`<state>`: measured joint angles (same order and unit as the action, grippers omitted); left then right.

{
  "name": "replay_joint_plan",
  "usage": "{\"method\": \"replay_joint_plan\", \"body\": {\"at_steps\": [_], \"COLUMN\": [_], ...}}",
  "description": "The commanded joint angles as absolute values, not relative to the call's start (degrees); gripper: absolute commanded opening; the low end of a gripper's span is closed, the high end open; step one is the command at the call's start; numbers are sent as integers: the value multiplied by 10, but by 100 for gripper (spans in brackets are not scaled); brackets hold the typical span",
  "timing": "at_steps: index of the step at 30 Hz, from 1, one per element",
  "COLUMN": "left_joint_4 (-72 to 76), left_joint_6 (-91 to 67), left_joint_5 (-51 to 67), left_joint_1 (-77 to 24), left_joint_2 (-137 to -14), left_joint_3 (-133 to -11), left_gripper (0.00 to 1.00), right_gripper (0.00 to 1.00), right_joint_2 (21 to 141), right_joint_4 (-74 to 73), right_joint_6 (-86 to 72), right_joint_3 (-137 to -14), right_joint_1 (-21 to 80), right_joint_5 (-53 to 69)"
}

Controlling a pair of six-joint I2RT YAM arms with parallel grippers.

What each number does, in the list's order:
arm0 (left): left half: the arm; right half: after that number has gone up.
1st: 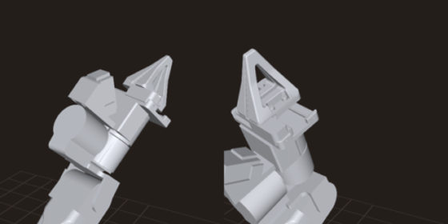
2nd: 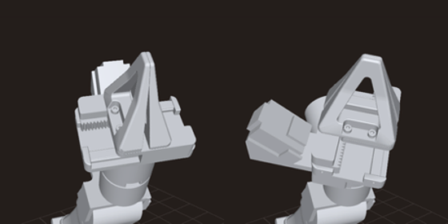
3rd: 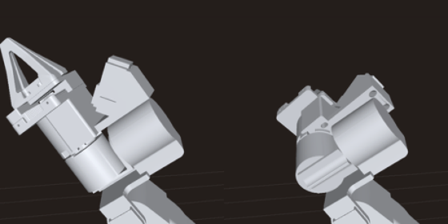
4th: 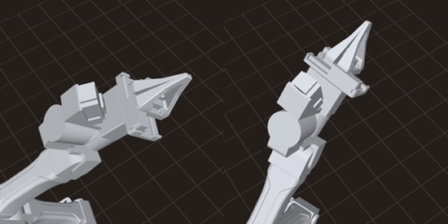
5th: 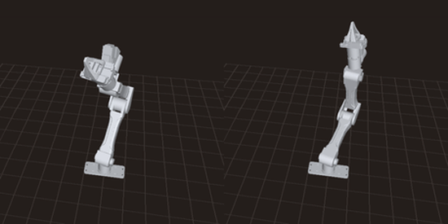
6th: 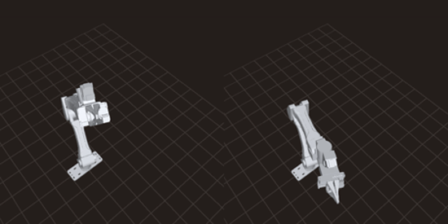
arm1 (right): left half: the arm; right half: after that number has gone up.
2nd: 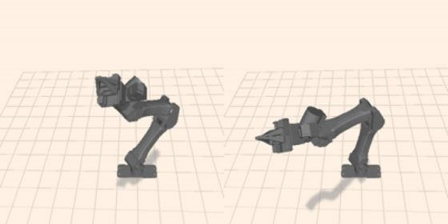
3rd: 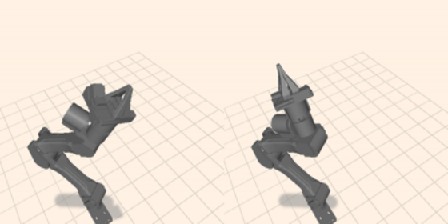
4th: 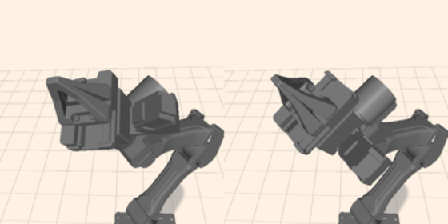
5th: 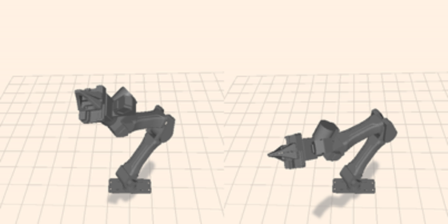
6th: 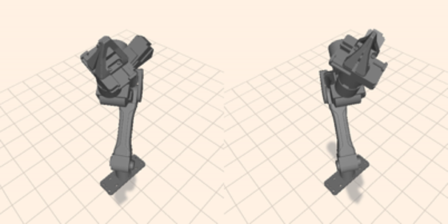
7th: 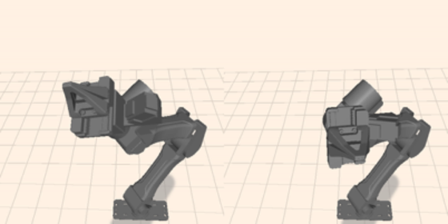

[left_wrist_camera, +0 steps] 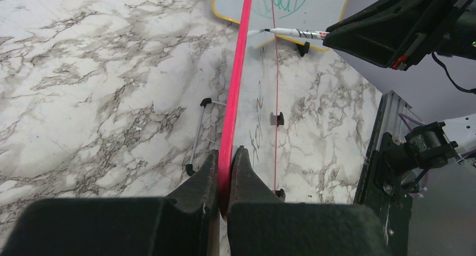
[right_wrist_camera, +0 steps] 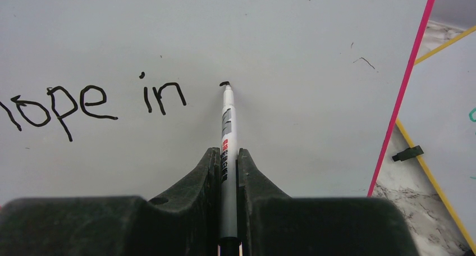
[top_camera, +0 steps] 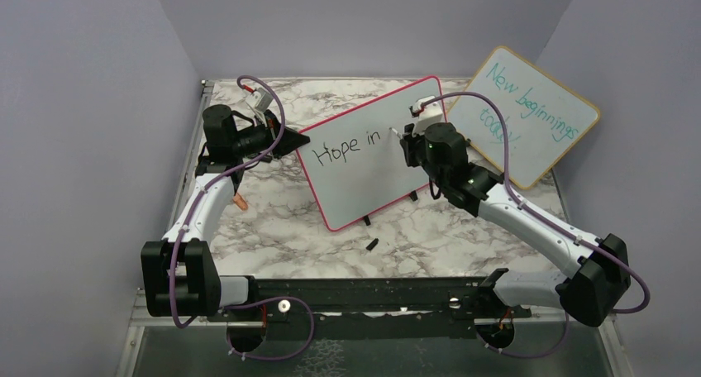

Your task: Write a sentence on the whiteboard

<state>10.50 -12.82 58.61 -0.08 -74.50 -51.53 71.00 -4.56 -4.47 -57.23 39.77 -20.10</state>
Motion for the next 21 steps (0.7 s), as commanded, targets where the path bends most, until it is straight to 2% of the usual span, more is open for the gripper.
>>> {"method": "replay_joint_plan", "body": {"at_steps": [1, 21], "left_joint_4": [41, 38], "left_joint_6": [-38, -36], "left_joint_5": [547, 545], "left_joint_1": [-10, -10], "left_joint_2": [-769, -771], "left_joint_3": [-494, -495], "left_gripper": [0, 0], "right_gripper": [1, 1], "right_joint_2": [719, 725], "right_joint_4": [-39, -16], "right_joint_6": [-39, -32], "right_joint_3": [-570, -577], "right_joint_1": [390, 388], "right_joint_5": [-214, -226]}}
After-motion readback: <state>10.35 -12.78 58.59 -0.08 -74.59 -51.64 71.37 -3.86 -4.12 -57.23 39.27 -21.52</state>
